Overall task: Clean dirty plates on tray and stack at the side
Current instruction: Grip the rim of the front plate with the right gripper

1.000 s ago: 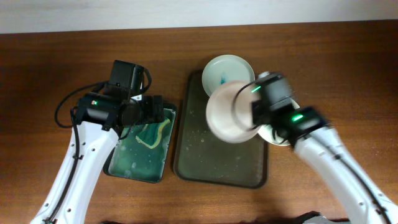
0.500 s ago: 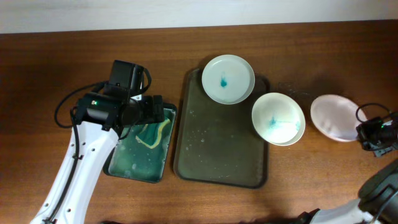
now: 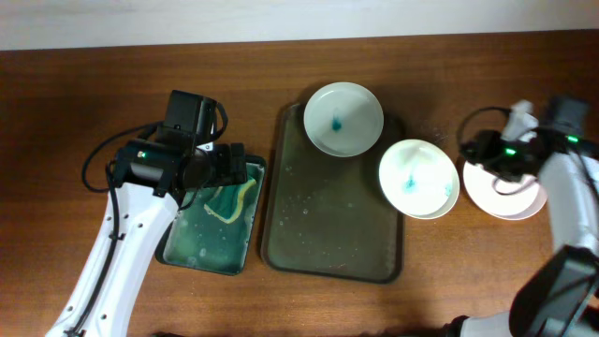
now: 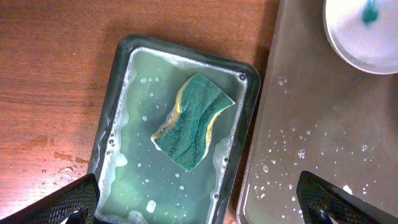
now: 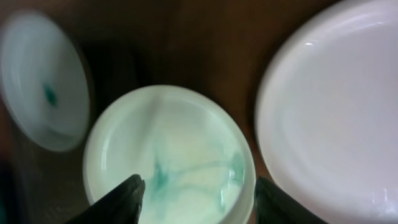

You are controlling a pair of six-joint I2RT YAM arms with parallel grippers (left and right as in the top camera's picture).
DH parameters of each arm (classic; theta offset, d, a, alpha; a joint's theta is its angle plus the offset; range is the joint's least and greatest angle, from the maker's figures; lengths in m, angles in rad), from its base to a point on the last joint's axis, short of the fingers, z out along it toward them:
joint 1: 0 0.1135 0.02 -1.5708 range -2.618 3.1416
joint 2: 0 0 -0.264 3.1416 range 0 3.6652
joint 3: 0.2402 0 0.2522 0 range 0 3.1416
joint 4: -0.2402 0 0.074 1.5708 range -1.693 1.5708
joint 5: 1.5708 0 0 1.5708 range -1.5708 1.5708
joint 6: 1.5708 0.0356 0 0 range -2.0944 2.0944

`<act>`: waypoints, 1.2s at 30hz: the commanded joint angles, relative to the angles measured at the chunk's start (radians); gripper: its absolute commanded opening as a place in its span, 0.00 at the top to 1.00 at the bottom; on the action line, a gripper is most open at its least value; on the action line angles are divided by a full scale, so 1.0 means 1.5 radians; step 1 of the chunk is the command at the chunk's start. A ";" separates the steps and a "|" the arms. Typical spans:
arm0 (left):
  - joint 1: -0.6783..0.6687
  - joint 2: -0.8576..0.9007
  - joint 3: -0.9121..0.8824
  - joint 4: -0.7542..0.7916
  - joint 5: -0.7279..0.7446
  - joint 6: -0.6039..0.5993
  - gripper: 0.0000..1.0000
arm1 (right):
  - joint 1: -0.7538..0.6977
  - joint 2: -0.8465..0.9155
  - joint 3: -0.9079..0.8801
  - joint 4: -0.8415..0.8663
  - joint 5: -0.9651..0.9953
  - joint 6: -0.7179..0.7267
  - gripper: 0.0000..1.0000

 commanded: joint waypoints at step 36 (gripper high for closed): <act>0.004 -0.006 0.009 0.001 -0.010 0.003 0.01 | 0.394 0.114 -0.042 -0.099 0.019 0.257 0.73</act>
